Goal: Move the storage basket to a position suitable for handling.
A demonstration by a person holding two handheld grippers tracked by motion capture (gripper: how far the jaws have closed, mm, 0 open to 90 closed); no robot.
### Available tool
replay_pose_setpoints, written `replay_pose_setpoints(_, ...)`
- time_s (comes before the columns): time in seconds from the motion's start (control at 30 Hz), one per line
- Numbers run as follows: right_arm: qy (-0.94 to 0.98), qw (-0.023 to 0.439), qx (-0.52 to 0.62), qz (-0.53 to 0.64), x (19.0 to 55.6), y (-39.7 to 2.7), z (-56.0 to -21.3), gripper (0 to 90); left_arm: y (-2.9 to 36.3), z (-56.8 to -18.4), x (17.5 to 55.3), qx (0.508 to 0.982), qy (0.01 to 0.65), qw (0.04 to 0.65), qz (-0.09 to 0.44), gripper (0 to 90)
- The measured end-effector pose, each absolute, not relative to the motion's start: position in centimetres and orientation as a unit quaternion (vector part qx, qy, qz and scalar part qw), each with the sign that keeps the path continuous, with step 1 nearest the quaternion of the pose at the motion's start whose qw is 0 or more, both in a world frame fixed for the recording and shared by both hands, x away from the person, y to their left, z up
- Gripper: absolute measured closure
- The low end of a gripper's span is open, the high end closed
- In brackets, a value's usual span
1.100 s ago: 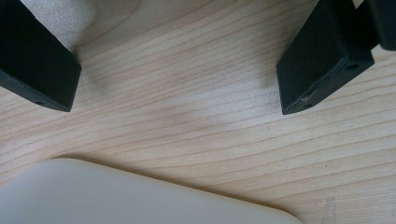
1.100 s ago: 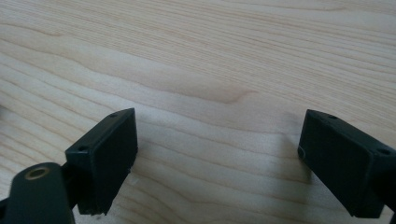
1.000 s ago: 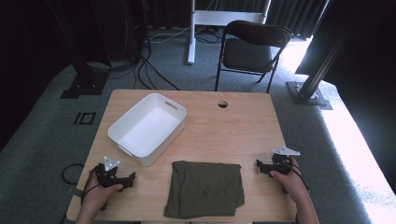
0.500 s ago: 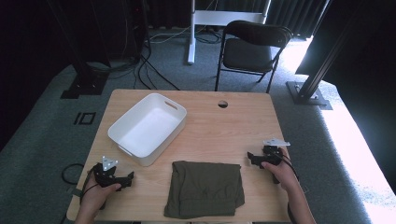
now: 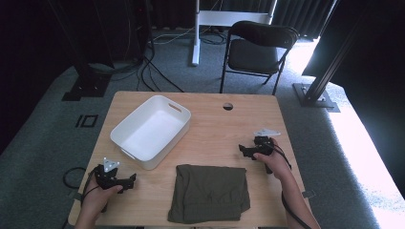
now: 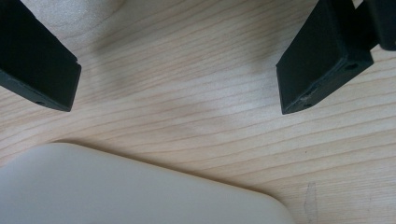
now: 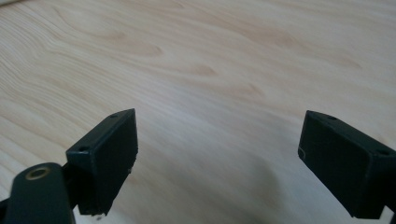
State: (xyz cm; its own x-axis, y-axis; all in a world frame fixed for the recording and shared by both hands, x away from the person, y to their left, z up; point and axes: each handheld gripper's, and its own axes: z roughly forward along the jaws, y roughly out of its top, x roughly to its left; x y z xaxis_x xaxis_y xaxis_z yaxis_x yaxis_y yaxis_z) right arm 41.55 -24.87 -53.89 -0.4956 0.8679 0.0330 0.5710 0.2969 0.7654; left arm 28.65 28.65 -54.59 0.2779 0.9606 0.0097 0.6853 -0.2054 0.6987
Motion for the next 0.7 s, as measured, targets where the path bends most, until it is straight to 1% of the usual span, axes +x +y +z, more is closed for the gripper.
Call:
replay_pose_setpoints(0.63, 0.798, 0.195, 0.403, 0.403, 45.1, -18.7, -50.4, 12.1, 28.9, -52.9, 29.0, 0.727, 0.558, 0.32, 0.238, 1.1)
replay_pose_setpoints(0.7, 0.798, 0.192, 0.395, 0.413, 45.8, -17.3, -49.8, 12.3, 29.2, -52.2, 29.1, 0.723, 0.557, 0.327, 0.244, 1.0)
